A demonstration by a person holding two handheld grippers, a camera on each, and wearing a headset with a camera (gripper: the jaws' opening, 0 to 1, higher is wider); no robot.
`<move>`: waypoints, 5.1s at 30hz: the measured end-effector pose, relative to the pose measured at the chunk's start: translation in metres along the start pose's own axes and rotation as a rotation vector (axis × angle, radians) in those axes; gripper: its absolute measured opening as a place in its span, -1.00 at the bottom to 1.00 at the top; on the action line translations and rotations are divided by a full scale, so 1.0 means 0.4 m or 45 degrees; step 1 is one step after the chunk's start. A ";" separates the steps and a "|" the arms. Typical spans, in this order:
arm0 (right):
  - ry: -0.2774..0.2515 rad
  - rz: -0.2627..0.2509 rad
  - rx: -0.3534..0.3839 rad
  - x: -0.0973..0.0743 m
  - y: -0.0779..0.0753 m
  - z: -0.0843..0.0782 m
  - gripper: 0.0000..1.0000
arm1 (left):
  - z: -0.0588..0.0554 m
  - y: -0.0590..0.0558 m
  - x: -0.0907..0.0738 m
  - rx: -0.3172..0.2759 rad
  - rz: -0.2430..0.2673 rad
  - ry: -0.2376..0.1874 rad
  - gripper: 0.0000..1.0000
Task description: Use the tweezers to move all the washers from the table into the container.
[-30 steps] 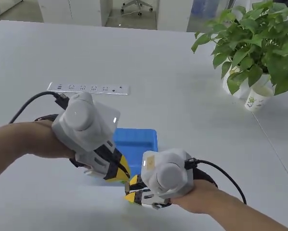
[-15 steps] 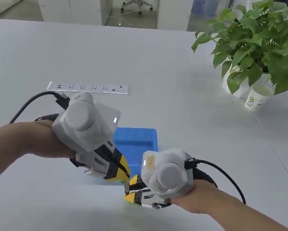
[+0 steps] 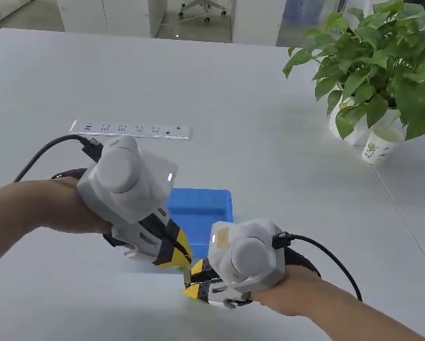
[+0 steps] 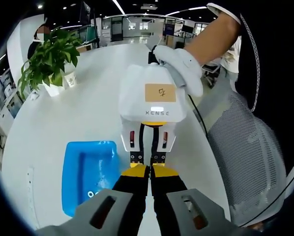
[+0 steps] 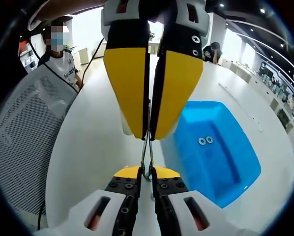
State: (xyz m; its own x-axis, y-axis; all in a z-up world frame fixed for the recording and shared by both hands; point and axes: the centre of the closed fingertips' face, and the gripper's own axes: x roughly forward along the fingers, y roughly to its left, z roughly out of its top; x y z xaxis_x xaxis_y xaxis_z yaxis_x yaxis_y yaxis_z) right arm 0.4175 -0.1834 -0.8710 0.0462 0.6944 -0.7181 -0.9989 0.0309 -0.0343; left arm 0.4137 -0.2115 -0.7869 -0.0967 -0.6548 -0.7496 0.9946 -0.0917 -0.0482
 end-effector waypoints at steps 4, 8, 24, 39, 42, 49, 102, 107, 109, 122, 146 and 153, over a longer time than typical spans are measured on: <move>-0.005 -0.001 0.004 0.000 0.001 0.001 -0.79 | -0.001 -0.001 0.000 -0.003 -0.001 -0.002 -0.89; -0.005 0.001 0.001 0.000 0.003 0.002 -0.79 | -0.002 0.000 0.000 -0.004 -0.003 -0.001 -0.89; -0.009 0.002 -0.007 -0.011 -0.001 0.014 -0.79 | 0.005 0.007 -0.015 -0.014 0.004 -0.012 -0.89; -0.024 -0.010 -0.023 -0.039 -0.020 0.058 -0.79 | 0.033 0.016 -0.057 -0.021 0.016 -0.027 -0.89; -0.027 -0.017 -0.022 -0.049 -0.031 0.069 -0.79 | 0.044 0.024 -0.070 -0.015 0.021 -0.030 -0.89; -0.043 -0.036 -0.019 -0.067 -0.058 0.086 -0.79 | 0.062 0.047 -0.091 -0.008 0.029 -0.033 -0.89; -0.033 -0.034 -0.035 0.005 -0.245 0.082 -0.78 | -0.004 0.231 -0.095 -0.019 0.095 -0.004 -0.89; -0.031 -0.029 -0.025 0.021 -0.254 0.075 -0.78 | -0.018 0.242 -0.088 -0.025 0.086 0.004 -0.89; -0.032 -0.026 -0.021 0.025 -0.256 0.073 -0.78 | -0.023 0.246 -0.086 -0.031 0.083 0.005 -0.89; -0.010 -0.014 -0.026 0.054 -0.268 0.055 -0.78 | -0.050 0.261 -0.068 -0.044 0.085 0.023 -0.89; -0.006 -0.012 -0.054 0.041 -0.261 0.073 -0.75 | -0.033 0.248 -0.082 -0.047 0.094 0.008 -0.89; -0.009 -0.022 -0.065 0.022 -0.254 0.087 -0.75 | -0.016 0.238 -0.094 -0.039 0.103 0.004 -0.89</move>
State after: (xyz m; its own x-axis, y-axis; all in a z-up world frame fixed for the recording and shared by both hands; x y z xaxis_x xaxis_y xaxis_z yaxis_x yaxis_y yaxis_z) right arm 0.5193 -0.1556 -0.8497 0.0633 0.6990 -0.7123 -0.9966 0.0065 -0.0822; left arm 0.5121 -0.1907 -0.7675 -0.0157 -0.6570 -0.7537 0.9999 -0.0154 -0.0074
